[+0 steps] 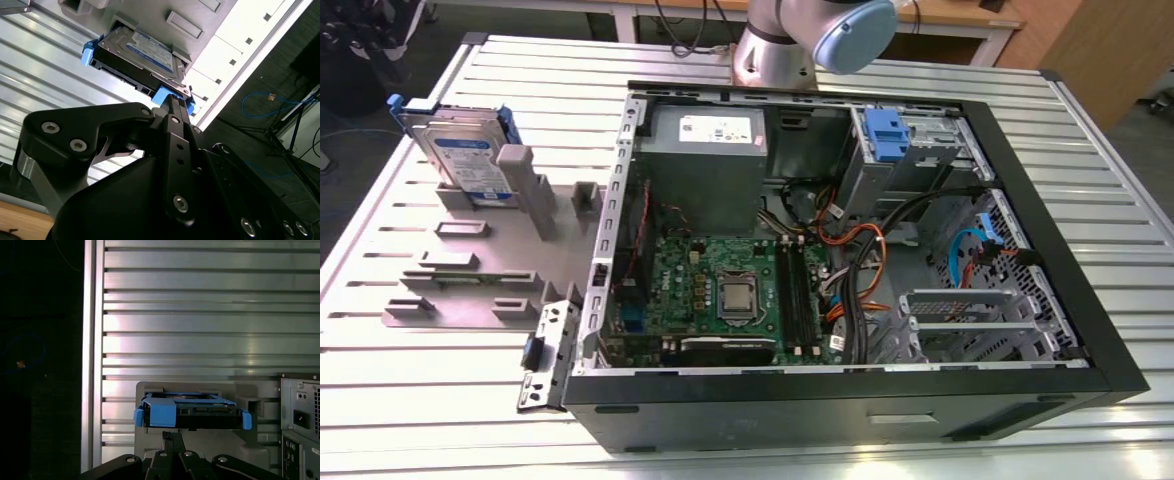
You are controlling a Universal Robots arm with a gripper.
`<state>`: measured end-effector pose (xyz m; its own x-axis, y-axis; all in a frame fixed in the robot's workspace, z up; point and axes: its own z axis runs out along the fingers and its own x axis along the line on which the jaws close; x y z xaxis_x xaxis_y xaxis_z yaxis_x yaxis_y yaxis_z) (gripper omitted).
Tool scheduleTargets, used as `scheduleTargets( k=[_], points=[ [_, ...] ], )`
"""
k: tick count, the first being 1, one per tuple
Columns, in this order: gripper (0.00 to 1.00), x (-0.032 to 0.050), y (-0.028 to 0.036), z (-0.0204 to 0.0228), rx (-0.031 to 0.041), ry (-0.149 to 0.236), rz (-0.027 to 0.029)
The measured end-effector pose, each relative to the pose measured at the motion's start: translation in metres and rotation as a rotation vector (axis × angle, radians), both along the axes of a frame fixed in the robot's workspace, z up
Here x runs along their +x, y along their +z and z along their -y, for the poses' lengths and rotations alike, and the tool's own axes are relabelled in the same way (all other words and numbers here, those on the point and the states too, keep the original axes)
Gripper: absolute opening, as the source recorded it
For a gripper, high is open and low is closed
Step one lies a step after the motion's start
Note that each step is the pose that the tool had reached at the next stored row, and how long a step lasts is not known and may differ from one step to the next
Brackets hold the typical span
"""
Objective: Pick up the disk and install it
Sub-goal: 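Reach for the disk, then pick up the disk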
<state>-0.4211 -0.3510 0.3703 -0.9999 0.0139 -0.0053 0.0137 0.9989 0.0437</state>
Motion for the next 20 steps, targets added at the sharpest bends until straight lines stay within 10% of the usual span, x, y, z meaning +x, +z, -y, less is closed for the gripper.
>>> scheduleTargets(
  k=[13,20],
  points=[
    [0.11,-0.0008,0.0,0.0,0.0,0.003,0.0001],
    [0.11,-0.0008,-0.0001,0.0,0.0,0.066,0.0001]
  ],
)
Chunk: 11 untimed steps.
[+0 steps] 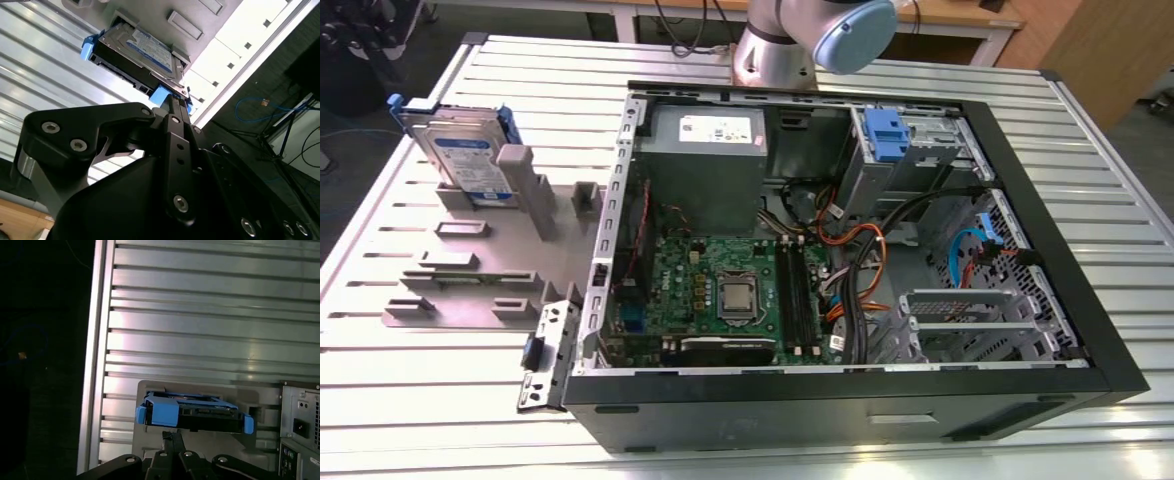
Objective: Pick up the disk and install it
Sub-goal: 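Pick up the disk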
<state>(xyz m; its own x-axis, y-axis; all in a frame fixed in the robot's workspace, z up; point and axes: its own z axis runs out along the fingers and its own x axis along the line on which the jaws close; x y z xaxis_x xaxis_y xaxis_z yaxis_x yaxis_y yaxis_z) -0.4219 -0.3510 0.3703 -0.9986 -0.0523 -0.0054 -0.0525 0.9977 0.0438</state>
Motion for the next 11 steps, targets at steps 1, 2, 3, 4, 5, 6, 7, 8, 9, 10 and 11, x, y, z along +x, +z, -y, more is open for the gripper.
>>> scheduleTargets(
  k=[1,2,3,4,5,6,7,8,9,10,11],
  points=[
    [0.11,0.0,0.0,0.0,0.0,0.009,0.0],
    [0.11,0.0,0.0,0.0,0.0,0.018,-0.0001],
    [0.11,0.0,0.0,0.0,0.0,0.027,0.0],
    [0.11,0.0,0.0,0.0,0.0,0.033,0.0],
    [0.11,0.0,0.0,0.0,0.0,0.035,0.0],
    [0.11,0.0,0.0,0.0,0.0,0.035,-0.0001],
    [0.11,0.0,0.0,0.0,0.0,0.035,-0.0001],
    [0.11,0.0,0.0,0.0,0.0,0.036,-0.0001],
    [0.11,0.0,0.0,0.0,0.0,0.036,-0.0001],
    [0.11,0.0,0.0,0.0,0.0,0.036,-0.0001],
    [0.11,0.0,0.0,0.0,0.0,0.036,-0.0001]
  ],
)
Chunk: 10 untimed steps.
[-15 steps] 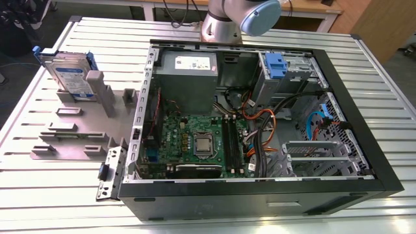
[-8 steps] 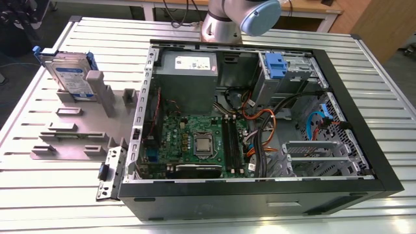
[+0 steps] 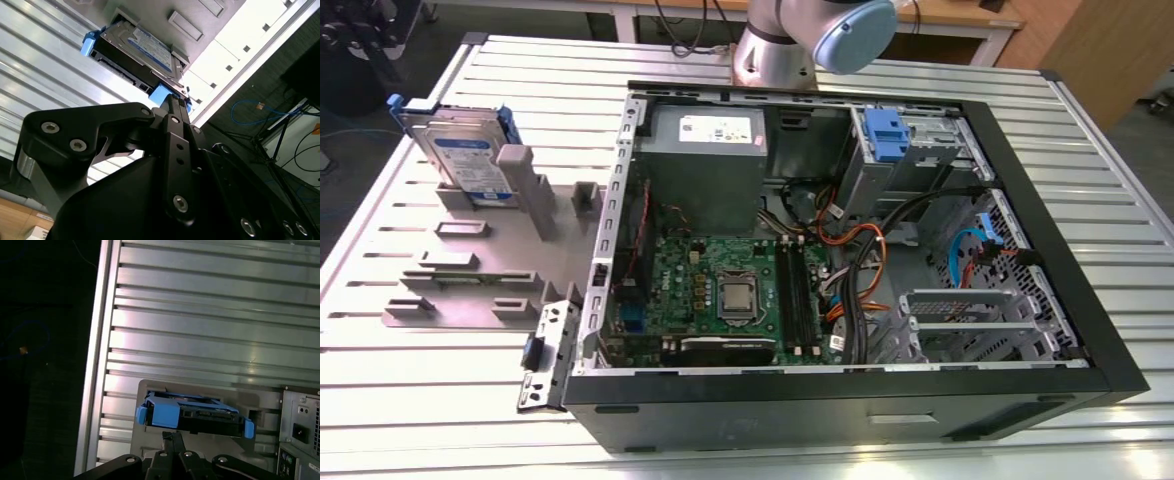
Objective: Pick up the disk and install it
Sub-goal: 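Pick up the disk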
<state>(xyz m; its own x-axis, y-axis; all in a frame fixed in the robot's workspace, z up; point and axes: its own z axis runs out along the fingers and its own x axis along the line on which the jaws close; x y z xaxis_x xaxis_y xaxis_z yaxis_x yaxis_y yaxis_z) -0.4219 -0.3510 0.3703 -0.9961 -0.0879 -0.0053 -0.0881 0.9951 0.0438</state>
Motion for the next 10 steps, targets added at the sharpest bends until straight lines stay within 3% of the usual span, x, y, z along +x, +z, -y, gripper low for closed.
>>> scheduleTargets(
  k=[10],
  points=[
    [0.11,0.0,0.0,0.0,0.0,0.017,0.0]
  ],
)
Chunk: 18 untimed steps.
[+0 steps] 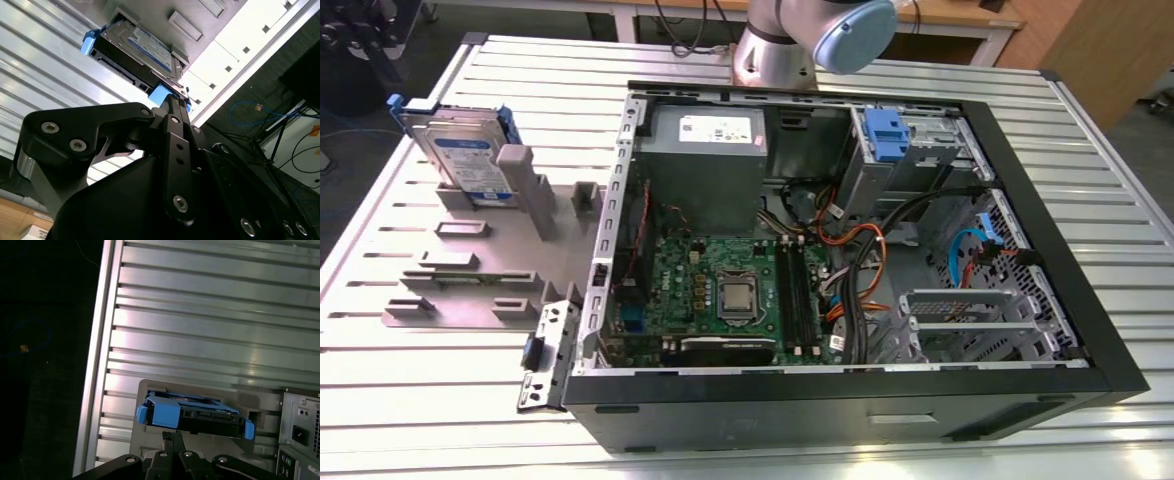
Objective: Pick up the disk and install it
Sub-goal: 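Pick up the disk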
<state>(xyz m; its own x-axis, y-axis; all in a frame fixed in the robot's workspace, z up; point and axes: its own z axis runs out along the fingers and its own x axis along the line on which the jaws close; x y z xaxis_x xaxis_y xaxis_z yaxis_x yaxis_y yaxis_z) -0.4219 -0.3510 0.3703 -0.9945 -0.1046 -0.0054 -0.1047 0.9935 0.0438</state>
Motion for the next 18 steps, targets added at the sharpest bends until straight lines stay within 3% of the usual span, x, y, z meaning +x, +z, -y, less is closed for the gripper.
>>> scheduleTargets(
  k=[7,18],
  points=[
    [0.11,0.0,0.0,0.0,0.0,0.041,0.0],
    [0.11,0.0,0.0,0.0,0.0,0.048,0.0]
  ],
)
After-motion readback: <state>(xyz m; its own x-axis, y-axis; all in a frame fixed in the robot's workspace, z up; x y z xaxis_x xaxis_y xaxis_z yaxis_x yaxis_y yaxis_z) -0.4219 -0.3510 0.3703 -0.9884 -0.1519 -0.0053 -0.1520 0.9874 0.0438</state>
